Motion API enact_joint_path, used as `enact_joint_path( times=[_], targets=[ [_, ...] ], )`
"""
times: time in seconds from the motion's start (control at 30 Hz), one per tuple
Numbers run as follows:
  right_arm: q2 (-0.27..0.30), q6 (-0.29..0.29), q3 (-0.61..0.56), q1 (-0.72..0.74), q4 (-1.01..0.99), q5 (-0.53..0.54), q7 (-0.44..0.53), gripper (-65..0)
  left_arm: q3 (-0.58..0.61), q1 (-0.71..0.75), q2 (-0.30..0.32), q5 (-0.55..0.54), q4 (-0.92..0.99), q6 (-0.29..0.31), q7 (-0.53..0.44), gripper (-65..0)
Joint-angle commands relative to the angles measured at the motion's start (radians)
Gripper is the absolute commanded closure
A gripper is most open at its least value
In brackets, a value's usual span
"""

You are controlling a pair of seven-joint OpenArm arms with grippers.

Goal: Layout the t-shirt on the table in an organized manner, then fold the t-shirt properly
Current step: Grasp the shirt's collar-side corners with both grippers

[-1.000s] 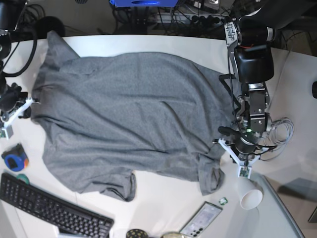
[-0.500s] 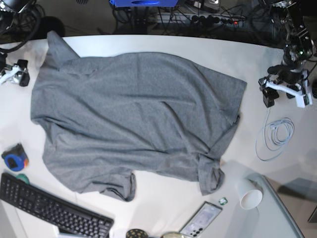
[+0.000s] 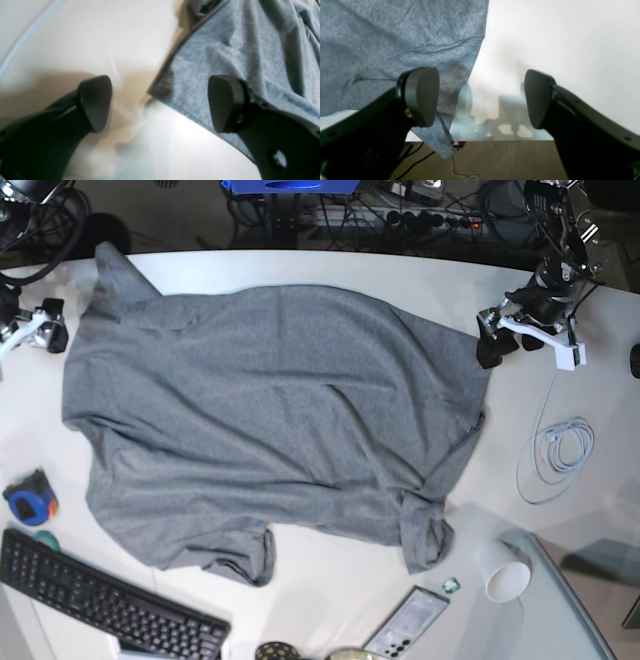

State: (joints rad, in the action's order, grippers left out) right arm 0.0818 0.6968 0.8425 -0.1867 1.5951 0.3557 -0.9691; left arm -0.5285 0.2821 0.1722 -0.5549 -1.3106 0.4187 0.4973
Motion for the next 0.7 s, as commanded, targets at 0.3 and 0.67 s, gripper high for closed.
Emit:
enact_joint_path(
  times=[0.3,0.67],
  targets=[
    [0.014,0.001,0.016,-0.007,0.015,0.012,0.019,-50.1,0.169,0.003,0.014,-0.014,0.134,-0.004,-0.182,-57.8],
    [0.020,0.001,0.018,-0.004,-0.111,0.015,0.019,-50.1,0.241,-0.031,0.014,-0.014,0.141,-0.004,-0.180,-26.5]
  ],
)
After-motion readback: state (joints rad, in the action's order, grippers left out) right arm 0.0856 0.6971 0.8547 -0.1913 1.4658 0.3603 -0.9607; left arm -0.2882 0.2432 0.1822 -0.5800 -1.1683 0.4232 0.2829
